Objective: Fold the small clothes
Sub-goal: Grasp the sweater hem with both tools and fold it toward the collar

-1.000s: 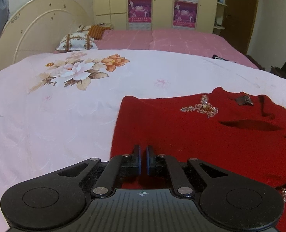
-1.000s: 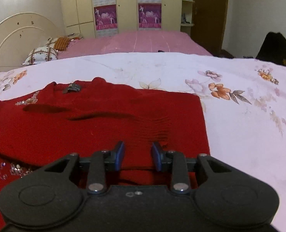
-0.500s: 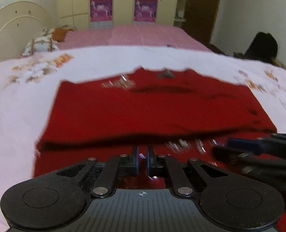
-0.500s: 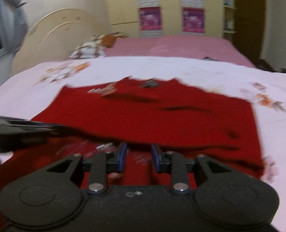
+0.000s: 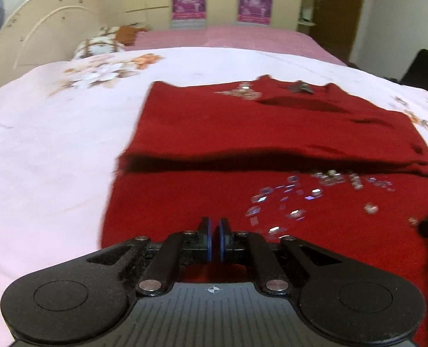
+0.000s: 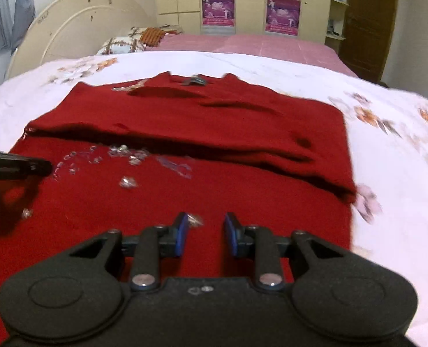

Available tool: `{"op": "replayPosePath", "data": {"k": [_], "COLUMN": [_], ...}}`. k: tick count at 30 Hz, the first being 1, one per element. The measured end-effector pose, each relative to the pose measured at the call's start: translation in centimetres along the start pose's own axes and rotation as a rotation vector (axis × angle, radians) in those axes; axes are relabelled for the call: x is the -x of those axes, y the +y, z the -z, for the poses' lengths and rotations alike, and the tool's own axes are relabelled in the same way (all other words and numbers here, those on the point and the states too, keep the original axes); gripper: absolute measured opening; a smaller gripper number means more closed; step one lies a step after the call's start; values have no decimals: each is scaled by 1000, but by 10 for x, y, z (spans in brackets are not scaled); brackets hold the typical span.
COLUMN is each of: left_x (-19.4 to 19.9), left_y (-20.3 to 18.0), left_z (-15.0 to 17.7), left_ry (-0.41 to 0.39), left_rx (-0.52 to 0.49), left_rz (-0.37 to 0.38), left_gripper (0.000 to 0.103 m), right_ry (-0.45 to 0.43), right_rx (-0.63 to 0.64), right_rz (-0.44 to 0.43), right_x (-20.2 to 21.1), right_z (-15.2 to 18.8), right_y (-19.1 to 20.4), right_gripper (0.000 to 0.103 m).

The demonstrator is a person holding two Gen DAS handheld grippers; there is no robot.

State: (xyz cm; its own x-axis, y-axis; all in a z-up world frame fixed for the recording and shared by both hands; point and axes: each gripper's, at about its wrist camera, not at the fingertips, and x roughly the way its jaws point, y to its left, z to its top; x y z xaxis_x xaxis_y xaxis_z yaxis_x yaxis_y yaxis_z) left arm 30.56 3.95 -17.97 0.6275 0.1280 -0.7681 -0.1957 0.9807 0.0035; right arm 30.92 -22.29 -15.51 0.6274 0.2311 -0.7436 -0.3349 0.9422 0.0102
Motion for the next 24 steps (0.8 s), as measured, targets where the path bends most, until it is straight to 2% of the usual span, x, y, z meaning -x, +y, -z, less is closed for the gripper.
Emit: {"op": "replayPosePath", "data": {"k": [1, 6, 8, 12, 14, 17, 21, 24], "left_x": [1, 10, 19, 37, 45, 48, 49, 54], "left_y": [2, -5, -12, -32, -44, -57, -55, -46], "left_z": [3, 5, 6, 16, 26, 39, 48, 51], "left_ry": [-4, 8, 11, 26, 40, 50, 34, 35], "left_rx": [5, 22, 41, 47, 11, -56, -98, -99], "left_rz": [-9, -35, -11, 28, 55, 47, 62, 82], "left_gripper": [6, 6, 6, 6, 6, 6, 6, 6], "right_ry": [-7, -17, -33, -10, -7, -7, 18, 27], "right_rx": [0, -33, -50, -41, -21, -7, 4, 43], "right_rz": [17, -2, -49, -139, -163, -175, -154, -91], "right_x": [2, 7, 15, 27, 33, 39, 38, 38], "right_z": [4, 8, 8, 13, 17, 23, 33, 44], "right_y": [-4, -13, -10, 11, 24, 44, 66, 77], "right_gripper": [27, 28, 29, 29, 29, 30, 31, 31]}}
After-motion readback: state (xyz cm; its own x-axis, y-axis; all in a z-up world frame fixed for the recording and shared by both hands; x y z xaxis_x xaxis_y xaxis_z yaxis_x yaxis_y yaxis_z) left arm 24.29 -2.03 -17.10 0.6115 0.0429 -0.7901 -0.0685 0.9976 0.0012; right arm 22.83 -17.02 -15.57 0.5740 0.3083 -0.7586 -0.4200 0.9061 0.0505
